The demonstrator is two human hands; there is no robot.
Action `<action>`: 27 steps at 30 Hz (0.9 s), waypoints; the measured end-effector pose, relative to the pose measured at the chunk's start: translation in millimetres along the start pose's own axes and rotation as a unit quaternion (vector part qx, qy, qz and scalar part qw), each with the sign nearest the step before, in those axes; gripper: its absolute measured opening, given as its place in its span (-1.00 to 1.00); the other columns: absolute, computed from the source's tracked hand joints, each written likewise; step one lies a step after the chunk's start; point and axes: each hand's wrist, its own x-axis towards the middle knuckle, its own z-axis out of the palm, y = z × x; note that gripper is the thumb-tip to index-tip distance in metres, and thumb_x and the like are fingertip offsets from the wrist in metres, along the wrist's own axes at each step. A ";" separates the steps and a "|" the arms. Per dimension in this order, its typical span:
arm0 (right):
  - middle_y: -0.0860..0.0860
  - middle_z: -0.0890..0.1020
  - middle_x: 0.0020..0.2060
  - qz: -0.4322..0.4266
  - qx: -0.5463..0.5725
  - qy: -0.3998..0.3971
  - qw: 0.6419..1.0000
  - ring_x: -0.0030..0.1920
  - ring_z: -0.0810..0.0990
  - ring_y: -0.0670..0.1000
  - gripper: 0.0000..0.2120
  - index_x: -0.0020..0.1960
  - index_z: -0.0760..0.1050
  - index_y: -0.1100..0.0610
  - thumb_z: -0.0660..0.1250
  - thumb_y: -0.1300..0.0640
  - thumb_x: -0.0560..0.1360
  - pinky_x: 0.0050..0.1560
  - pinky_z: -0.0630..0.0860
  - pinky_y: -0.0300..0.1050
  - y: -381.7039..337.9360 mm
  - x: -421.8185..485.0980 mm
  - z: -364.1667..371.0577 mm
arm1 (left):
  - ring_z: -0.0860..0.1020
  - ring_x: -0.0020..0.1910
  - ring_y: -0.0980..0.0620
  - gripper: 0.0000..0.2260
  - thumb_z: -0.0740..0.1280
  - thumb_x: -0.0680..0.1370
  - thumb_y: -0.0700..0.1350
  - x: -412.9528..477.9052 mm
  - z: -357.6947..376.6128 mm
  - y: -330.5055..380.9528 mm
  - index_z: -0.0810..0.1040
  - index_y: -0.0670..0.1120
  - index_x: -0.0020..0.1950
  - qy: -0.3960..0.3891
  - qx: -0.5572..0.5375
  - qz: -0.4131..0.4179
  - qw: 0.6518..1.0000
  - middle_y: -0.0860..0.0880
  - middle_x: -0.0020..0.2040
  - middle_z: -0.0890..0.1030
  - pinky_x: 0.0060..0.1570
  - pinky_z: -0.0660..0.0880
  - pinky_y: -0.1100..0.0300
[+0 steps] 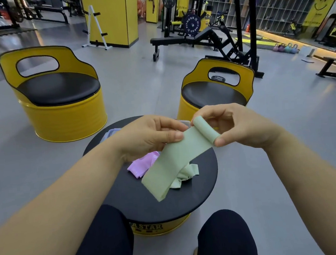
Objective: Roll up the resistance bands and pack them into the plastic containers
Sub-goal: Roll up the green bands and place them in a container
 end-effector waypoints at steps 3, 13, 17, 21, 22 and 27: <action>-0.02 0.57 0.01 0.011 -0.087 -0.005 0.996 0.09 0.57 0.08 -0.49 0.04 0.59 0.06 0.61 0.05 0.11 -0.08 0.55 -0.21 -6.3 -2.8 1.3 | 0.61 -0.10 0.03 -0.80 0.32 0.50 -0.25 0.8 0.1 -3.4 0.60 -0.10 0.10 -0.032 0.025 -0.037 0.998 -0.01 -0.04 0.66 -0.06 0.56 0.15; -0.07 0.53 -0.02 0.011 -0.215 0.054 0.975 -0.09 0.57 -0.08 -0.55 0.05 0.55 0.02 0.54 0.08 0.18 -0.15 0.55 -0.26 -8.4 -2.8 9.2 | 0.37 -0.42 0.09 -0.68 0.15 0.53 -0.12 9.8 29.2 -4.1 0.56 0.03 -0.37 0.113 0.112 -0.042 0.986 0.06 -0.40 0.45 -0.43 0.32 0.27; -0.07 0.52 -0.02 0.010 -0.252 0.056 0.966 -0.11 0.55 -0.07 -0.56 0.05 0.55 -0.04 0.56 0.08 0.20 -0.15 0.57 -0.24 -7.8 -1.1 9.8 | 0.50 -0.40 0.28 -0.85 0.33 0.52 -0.02 10.3 33.2 -6.3 0.58 0.01 -0.23 0.105 0.084 -0.003 0.991 0.22 -0.39 0.58 -0.36 0.40 0.45; -0.05 0.51 -0.03 0.024 -0.277 0.062 0.959 -0.12 0.56 -0.02 -0.50 0.13 0.55 0.00 0.59 0.16 0.23 -0.09 0.60 -0.17 -6.3 1.2 10.2 | 0.53 -0.42 0.24 -0.95 0.43 0.44 -0.09 12.1 28.5 -11.5 0.61 -0.06 -0.18 0.129 0.044 -0.014 0.990 0.15 -0.38 0.61 -0.39 0.43 0.42; -0.04 0.51 -0.03 0.026 -0.281 0.063 0.957 -0.12 0.56 -0.01 -0.48 0.15 0.55 0.00 0.59 0.18 0.24 -0.08 0.60 -0.16 -5.6 1.7 10.7 | 0.55 -0.39 0.21 -0.92 0.45 0.41 -0.07 12.8 26.6 -12.8 0.62 -0.06 -0.17 0.139 0.045 -0.019 0.989 0.12 -0.36 0.62 -0.37 0.44 0.39; -0.08 0.53 -0.08 0.033 -0.251 0.111 0.961 -0.19 0.53 -0.15 -0.38 0.25 0.47 -0.11 0.57 0.24 0.27 -0.04 0.57 -0.24 2.5 3.9 17.6 | 0.61 -0.25 0.08 -0.78 0.51 0.28 0.01 15.4 20.8 -16.7 0.67 -0.05 -0.15 0.171 0.015 -0.003 0.985 0.01 -0.21 0.68 -0.16 0.49 0.21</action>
